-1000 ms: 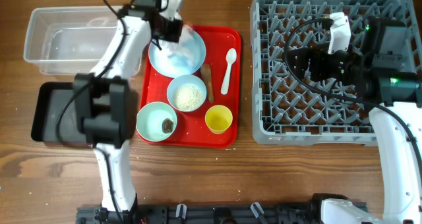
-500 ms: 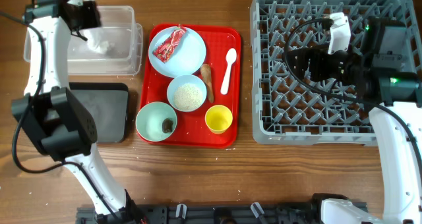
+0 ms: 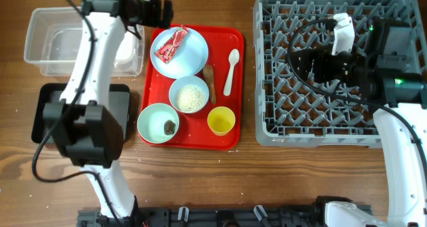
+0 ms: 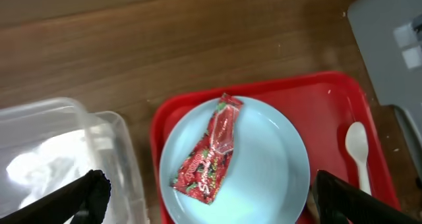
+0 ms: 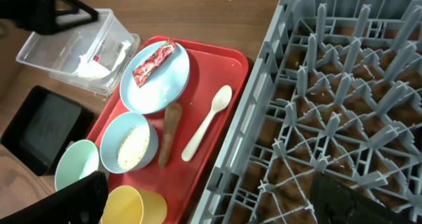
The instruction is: Sort waste into correct bins and load items into the dishwasher rack
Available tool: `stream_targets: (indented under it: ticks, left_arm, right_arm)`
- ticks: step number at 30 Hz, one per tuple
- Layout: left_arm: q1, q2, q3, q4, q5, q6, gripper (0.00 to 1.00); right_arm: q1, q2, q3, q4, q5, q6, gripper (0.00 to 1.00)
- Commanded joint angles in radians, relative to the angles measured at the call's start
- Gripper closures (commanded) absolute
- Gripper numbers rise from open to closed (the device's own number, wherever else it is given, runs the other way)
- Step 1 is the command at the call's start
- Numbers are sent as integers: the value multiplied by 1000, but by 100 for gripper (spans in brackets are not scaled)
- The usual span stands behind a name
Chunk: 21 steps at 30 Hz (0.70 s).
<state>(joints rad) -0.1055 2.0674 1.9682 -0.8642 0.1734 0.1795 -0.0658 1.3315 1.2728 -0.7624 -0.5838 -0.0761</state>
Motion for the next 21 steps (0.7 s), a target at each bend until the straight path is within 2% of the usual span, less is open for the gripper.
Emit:
stream_targets:
  ticks: [1, 2, 16, 17, 19, 20, 21]
  left_arm:
    - [-53, 140, 10, 5, 17, 162, 0]
    - [-73, 181, 10, 8, 17, 211, 0]
    - [-75, 384, 10, 68, -30, 202, 1]
    - [-75, 394, 10, 66, -30, 201, 9]
    - [-75, 396, 10, 60, -30, 193, 43]
    - [-75, 396, 10, 59, -29, 174, 80]
    - [-75, 395, 10, 55, -29, 169, 91]
  right_arm:
    - [4, 11, 15, -2, -16, 8, 0]
    - [4, 11, 14, -2, -16, 8, 0]
    - [4, 27, 5, -11, -16, 8, 0]
    - [4, 29, 4, -11, -16, 8, 0]
    - [4, 33, 3, -11, -16, 8, 0]
    - [4, 34, 2, -11, -16, 8, 0]
    - [4, 34, 2, -11, -16, 8, 0]
